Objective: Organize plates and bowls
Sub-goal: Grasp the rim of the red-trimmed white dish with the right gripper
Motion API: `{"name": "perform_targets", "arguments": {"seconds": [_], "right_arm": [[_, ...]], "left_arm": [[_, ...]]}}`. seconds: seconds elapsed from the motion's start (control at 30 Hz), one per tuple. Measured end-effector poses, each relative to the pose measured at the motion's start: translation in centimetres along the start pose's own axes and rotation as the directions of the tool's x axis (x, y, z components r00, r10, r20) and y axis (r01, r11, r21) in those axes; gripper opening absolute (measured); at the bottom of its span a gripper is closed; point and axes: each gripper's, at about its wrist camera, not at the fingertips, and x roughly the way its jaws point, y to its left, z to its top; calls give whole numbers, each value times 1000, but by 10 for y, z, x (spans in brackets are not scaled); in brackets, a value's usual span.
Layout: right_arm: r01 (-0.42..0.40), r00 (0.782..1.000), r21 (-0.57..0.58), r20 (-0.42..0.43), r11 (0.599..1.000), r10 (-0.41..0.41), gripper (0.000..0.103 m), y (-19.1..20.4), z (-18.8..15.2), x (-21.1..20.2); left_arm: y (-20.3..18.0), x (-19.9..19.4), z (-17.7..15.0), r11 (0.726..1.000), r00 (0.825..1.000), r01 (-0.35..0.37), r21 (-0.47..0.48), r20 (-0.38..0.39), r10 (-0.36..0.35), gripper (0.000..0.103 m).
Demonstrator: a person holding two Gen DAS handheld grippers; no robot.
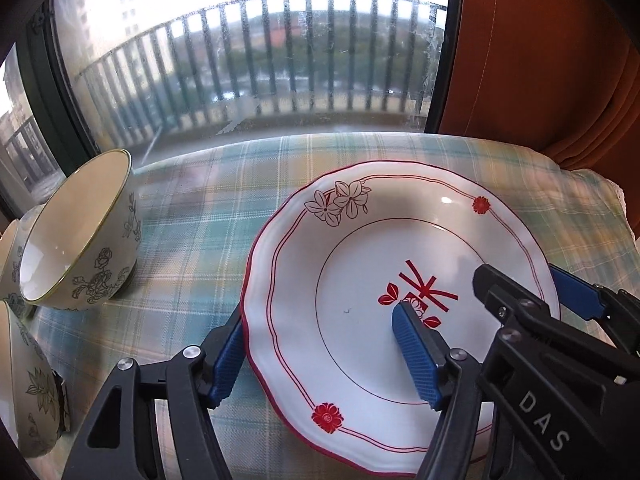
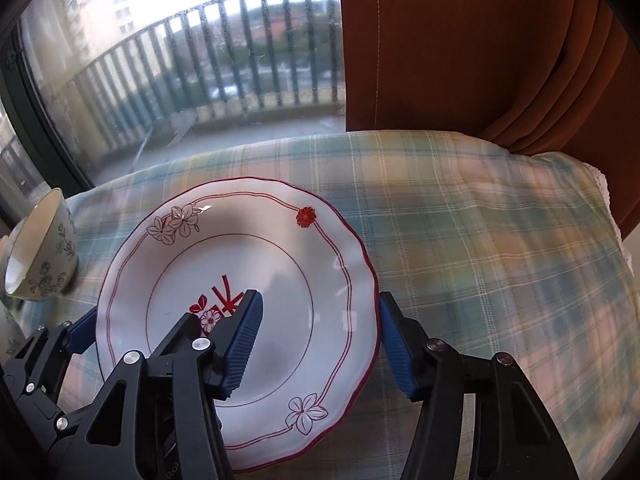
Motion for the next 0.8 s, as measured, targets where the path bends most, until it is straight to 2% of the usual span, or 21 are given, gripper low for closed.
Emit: {"name": "perform_targets", "arguments": {"seconds": [0.1, 0.23, 0.43, 0.8], "right_arm": [[15, 1000, -8, -6, 1000, -15, 57, 0, 0, -2], [22, 999, -20, -41, 1000, -22, 57, 0, -1, -7], [23, 996, -34, -83, 999, -26, 57, 8, -14, -13], [-49, 991, -55, -128, 997, 42, 56, 31, -52, -40]], "left_arm": [[-2, 0, 1, 1000, 1000, 7, 12, -2, -7, 71], [3, -3, -1, 999, 999, 30, 34, -43, -28, 71], [6, -18, -17, 998, 999, 22, 55, -49, -19, 71], [28, -40, -46, 995, 996, 43, 94, -80, -35, 71]]}}
